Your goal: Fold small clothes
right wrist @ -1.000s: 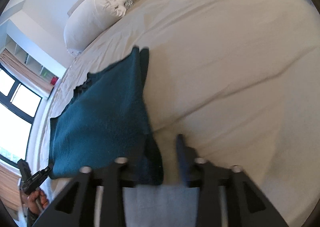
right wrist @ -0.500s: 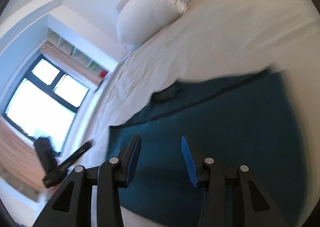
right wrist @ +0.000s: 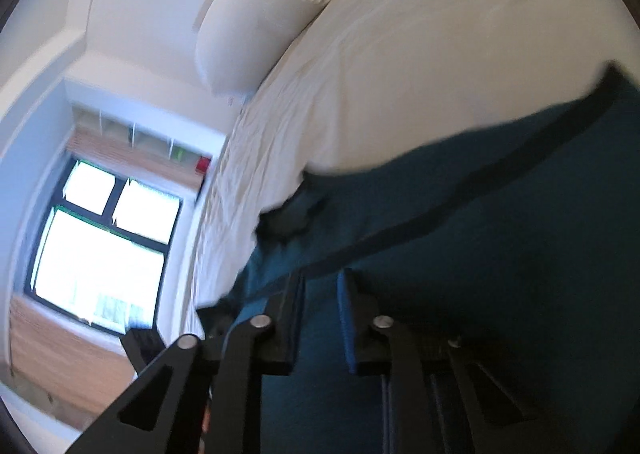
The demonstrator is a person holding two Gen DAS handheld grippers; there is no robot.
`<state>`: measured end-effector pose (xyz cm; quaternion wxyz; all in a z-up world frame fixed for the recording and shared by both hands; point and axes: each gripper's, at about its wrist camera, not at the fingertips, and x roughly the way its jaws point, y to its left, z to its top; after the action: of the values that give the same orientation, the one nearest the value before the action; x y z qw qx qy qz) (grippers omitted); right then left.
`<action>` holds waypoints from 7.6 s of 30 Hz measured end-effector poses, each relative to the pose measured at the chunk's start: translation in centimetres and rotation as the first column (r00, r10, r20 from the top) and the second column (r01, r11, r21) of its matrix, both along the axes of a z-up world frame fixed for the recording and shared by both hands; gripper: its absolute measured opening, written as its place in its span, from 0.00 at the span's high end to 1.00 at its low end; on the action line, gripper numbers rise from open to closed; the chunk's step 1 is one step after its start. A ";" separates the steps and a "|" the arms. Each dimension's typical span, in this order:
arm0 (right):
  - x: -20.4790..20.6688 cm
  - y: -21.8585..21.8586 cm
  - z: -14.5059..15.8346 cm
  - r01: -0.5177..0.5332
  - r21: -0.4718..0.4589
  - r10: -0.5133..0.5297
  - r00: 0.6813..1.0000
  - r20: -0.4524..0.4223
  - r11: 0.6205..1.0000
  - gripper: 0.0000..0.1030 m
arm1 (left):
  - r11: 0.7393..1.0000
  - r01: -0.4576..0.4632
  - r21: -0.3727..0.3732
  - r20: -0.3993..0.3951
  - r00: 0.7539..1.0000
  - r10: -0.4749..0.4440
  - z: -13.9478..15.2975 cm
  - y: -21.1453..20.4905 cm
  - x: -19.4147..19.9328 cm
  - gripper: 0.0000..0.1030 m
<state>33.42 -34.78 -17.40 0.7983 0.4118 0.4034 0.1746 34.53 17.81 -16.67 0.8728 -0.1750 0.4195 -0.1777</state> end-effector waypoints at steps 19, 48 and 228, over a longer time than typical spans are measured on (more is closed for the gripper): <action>-4.1 7.4 1.5 -0.182 -0.011 0.182 0.981 0.069 0.983 0.51 | 0.976 -0.160 -0.148 -0.034 0.987 0.157 -0.2 4.1 -4.1 0.88; -8.3 9.5 2.8 -0.138 0.047 0.135 0.989 0.064 0.989 0.41 | 0.958 -0.076 -0.275 -0.244 0.970 0.007 0.8 8.0 -10.1 0.21; -19.2 -6.5 1.7 -0.061 -0.216 0.055 0.998 -0.035 0.974 0.88 | 0.848 0.386 0.363 -0.057 0.918 -0.393 2.3 -30.6 2.6 0.37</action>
<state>14.24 -41.30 -15.67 0.8272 0.3124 0.4433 0.1469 37.10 -12.78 -14.38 0.8397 0.0818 0.4635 -0.2711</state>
